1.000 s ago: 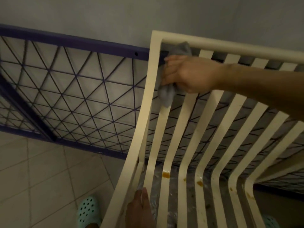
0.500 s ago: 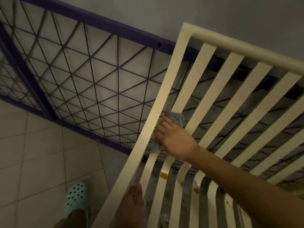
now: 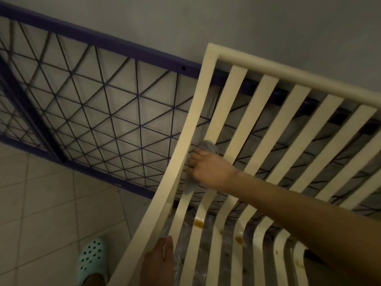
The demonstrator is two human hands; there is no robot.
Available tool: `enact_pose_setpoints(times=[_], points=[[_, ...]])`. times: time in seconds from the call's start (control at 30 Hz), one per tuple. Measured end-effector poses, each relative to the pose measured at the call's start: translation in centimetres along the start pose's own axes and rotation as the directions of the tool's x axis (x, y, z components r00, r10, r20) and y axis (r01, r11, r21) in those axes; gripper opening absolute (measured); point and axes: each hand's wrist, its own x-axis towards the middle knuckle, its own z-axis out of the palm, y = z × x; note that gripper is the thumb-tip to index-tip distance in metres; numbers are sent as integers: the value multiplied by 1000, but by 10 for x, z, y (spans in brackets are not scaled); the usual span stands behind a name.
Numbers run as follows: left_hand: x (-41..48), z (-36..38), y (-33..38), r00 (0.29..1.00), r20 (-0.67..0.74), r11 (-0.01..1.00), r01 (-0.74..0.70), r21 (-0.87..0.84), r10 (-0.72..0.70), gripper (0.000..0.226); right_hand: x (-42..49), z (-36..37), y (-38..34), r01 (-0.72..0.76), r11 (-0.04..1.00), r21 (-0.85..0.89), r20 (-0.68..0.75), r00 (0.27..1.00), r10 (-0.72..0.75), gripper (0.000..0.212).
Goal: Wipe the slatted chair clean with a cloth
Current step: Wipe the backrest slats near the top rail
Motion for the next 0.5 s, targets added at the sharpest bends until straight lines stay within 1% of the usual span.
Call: enact_pose_setpoints(times=[0.1, 0.2, 0.3, 0.4, 0.5], points=[[1, 0, -1, 1000, 25, 998, 0, 60, -1, 37, -1, -34, 48, 17, 999, -27, -20, 1000, -18, 10], [2, 0, 1, 1000, 7, 998, -21, 65, 21, 35, -2, -70, 96, 76, 996, -43, 32, 997, -75, 21], [4, 2, 2, 999, 10, 996, -41, 83, 41, 35, -4, -107, 139, 106, 994, -3, 4, 994, -106, 28], [4, 2, 1, 999, 7, 996, -33, 77, 33, 33, -10, -130, 158, 84, 996, 34, 43, 995, -85, 34], [4, 2, 1, 999, 7, 997, -53, 60, 52, 33, -20, -124, 148, 15, 1000, -1, -23, 1000, -15, 38]])
